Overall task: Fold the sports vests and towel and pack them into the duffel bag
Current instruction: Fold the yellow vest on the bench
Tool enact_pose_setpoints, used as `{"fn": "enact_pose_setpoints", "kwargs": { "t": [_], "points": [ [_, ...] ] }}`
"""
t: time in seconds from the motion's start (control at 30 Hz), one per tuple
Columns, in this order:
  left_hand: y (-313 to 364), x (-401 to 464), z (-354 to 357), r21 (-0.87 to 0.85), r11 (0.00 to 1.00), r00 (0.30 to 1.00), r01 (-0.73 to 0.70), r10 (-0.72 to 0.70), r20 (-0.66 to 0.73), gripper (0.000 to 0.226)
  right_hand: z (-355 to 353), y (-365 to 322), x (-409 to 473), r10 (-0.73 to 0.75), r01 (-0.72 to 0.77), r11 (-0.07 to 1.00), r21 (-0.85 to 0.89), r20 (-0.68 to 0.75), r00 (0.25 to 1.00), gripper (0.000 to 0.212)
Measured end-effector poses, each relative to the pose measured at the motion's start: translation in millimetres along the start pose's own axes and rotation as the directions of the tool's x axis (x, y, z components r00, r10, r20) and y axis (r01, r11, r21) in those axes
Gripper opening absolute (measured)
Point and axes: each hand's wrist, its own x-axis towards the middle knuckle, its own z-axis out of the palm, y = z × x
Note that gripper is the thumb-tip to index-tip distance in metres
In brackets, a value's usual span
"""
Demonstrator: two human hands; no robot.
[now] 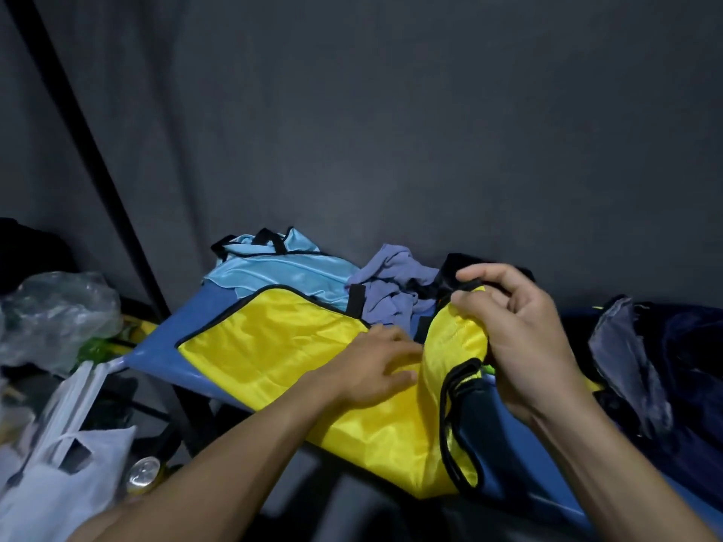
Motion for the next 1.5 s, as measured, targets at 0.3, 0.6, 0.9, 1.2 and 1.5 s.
{"fn": "enact_pose_setpoints", "kwargs": {
  "t": [0.3,0.6,0.9,1.2,1.5],
  "points": [
    [-39.7,-45.6,-139.1,-0.892,0.343,0.841,0.294,-0.537,0.07,0.05,142.2,33.0,75.9,0.242,-0.213,0.963,-0.166,0.18,0.954,0.022],
    [-97.4,-79.4,-128.8,-0.732,0.431,0.717,0.528,-0.688,0.112,0.045,198.9,96.9,119.7,0.511,-0.435,0.859,-0.268,0.417,0.752,0.032],
    [-126.0,-76.0,-110.5,-0.58,0.557,0.68,0.594,-0.733,-0.008,0.056,123.4,134.5,108.7,0.041,0.402,0.535,-0.743,0.498,0.866,0.018],
    [-119.4,-63.2,-102.0,-0.508,0.673,0.689,0.537,-0.698,-0.196,0.043,121.3,154.6,109.9,-0.041,0.366,0.604,-0.708,0.431,0.901,0.015],
    [-142.6,-60.1,-109.4,-0.369,0.702,0.601,0.61,-0.712,-0.363,0.051,108.5,161.5,107.7,-0.155,0.475,0.405,-0.781,0.454,0.878,0.021]
  ]
}}
